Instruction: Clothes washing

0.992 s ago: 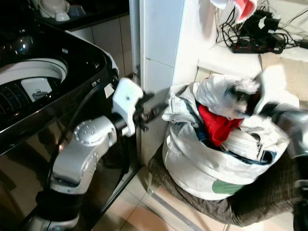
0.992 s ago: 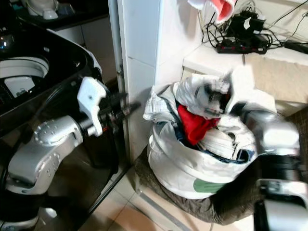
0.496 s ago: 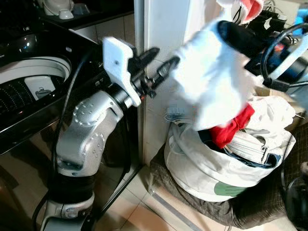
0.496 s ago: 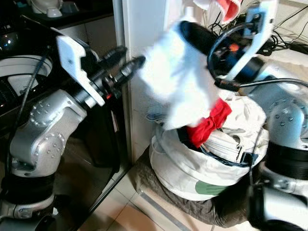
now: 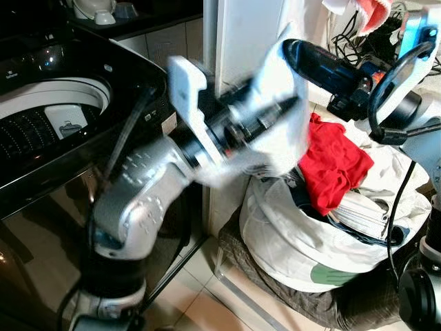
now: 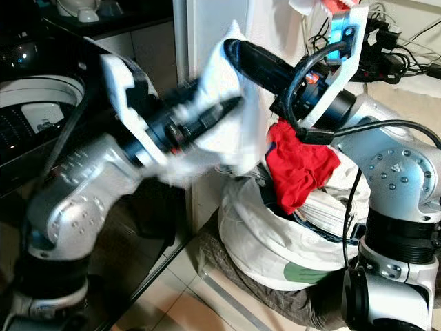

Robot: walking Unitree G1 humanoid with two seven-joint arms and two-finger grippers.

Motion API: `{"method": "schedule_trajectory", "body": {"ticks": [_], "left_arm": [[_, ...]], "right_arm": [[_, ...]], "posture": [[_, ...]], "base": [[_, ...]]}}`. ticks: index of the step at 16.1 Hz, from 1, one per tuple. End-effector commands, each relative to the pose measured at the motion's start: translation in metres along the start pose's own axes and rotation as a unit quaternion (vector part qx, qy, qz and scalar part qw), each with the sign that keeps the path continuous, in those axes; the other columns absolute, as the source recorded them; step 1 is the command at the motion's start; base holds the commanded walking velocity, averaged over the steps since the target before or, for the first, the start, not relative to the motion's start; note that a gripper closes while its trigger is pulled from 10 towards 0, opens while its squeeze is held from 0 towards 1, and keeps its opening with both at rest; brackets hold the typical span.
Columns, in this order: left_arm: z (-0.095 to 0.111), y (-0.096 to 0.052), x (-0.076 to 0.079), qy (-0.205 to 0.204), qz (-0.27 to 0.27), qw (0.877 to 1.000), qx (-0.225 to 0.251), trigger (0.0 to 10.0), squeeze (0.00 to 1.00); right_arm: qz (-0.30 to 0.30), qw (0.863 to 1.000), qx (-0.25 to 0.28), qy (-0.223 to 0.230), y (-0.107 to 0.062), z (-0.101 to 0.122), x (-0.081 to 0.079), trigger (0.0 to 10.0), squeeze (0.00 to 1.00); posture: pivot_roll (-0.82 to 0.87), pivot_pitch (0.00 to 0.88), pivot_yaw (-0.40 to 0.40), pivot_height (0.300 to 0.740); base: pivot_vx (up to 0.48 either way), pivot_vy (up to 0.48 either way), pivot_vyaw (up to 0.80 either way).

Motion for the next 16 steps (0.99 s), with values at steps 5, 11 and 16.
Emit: {"method": "schedule_trajectory", "body": {"ticks": [5, 11, 16], "left_arm": [[-0.009, 0.003, 0.003, 0.007, -0.015, 0.999, -0.029, 0.0, 0.00], [-0.011, 0.000, 0.002, 0.013, -0.017, 0.999, -0.038, 0.0, 0.00], [-0.012, -0.002, -0.006, 0.022, 0.000, 0.999, -0.045, 0.0, 0.00]], "right_arm": [[0.012, 1.000, 0.007, -0.003, 0.001, 0.005, -0.008, 0.0, 0.00], [0.003, 1.000, 0.003, 0.002, 0.002, 0.000, -0.005, 0.0, 0.00], [0.001, 1.000, 0.002, 0.003, 0.004, -0.001, -0.005, 0.0, 0.00]], "posture": [[-0.04, 0.000, -0.025, 0.740], [-0.04, 0.000, -0.024, 0.740], [-0.04, 0.000, -0.024, 0.740]], "base": [[0.000, 0.000, 0.00], [0.000, 0.000, 0.00], [0.000, 0.000, 0.00]]}}
Point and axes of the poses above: a point about 5 cm out from each wrist's last joint towards the gripper, its own y axis pointing out of the wrist towards the gripper, its own z axis along the axis of the wrist's last joint, x = y × z, the point moved 3 cm from there along y, pointing out of the wrist towards the gripper, and after that the axes turned 3 degrees about y, right-handed, at the moved point
